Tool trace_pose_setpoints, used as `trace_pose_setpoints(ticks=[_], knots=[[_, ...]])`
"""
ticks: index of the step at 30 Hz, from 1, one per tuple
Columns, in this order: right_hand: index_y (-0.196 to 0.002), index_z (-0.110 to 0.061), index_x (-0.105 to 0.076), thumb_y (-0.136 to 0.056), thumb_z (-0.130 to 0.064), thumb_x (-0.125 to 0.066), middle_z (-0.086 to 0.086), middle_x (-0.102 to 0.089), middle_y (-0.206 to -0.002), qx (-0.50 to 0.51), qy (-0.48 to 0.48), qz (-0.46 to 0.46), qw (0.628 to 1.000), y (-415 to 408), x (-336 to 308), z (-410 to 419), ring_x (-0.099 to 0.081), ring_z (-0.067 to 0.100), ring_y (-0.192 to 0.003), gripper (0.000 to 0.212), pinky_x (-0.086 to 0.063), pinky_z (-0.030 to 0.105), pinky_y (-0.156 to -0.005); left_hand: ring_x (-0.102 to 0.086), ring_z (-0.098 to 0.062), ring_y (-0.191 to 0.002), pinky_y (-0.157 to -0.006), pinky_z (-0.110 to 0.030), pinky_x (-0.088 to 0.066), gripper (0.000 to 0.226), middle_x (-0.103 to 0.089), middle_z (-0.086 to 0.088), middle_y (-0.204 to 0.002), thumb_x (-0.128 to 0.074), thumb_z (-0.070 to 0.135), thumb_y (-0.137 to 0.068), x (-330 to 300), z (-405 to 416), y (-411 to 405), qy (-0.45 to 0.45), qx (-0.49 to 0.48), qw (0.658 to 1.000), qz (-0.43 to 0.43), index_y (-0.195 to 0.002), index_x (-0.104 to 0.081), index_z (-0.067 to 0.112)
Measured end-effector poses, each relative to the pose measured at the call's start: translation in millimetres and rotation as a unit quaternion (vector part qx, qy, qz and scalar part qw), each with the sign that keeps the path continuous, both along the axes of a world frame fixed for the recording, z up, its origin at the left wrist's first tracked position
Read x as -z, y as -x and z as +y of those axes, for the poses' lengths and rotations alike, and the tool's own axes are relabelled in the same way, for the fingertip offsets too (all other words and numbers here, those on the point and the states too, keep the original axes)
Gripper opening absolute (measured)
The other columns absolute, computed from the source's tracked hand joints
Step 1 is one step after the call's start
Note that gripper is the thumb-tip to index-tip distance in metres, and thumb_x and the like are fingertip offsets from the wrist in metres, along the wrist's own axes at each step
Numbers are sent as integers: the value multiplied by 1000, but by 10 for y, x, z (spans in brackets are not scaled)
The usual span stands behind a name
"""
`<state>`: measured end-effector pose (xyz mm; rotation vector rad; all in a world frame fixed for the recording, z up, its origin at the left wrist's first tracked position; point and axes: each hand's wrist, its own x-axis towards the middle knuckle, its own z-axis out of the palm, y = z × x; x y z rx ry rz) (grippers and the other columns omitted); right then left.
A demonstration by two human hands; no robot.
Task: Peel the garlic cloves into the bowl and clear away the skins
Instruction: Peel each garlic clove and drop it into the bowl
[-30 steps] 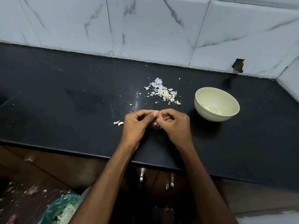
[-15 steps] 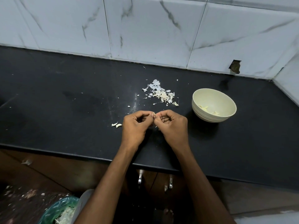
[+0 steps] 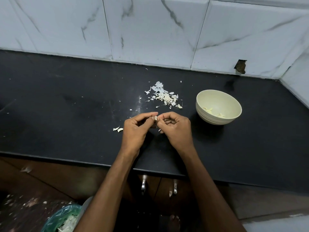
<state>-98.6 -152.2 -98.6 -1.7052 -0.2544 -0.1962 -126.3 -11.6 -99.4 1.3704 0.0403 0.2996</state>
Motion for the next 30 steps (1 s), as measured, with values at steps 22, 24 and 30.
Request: trace_pose_setpoints(ticks=[22,24,30], knots=[[-90,-8,-79,-89,-1,-75,3,-76,-76,47,-47,24,998,-32,-10,-26,-68,10,-66,8,-55,23,-57,-71,-22,-78,-83,-36,-57,24,-79,-13,-91,-71,-2,-91,47,11,-49,32,-45,998,4,-112,-78,6],[-91,-10,-79,-91,-4,-73,2,-76,-74,74,-49,24,996,-46,11,-38,-68,10,-64,9,-55,24,-57,-71,-22,-78,-82,-34,-56,24,-79,-12,-91,-71,-2,-91,55,17,-53,38,-51,998,8,-113,-78,6],[-83,-16,-80,-92,-23,-77,-8,-73,-69,147,44,-43,987,-52,73,-37,-67,6,-63,13,-58,32,-65,-74,-28,-81,-90,-46,-60,19,-78,-15,-94,-75,3,-91,75,29,-67,30,-75,997,7,-110,-77,4]])
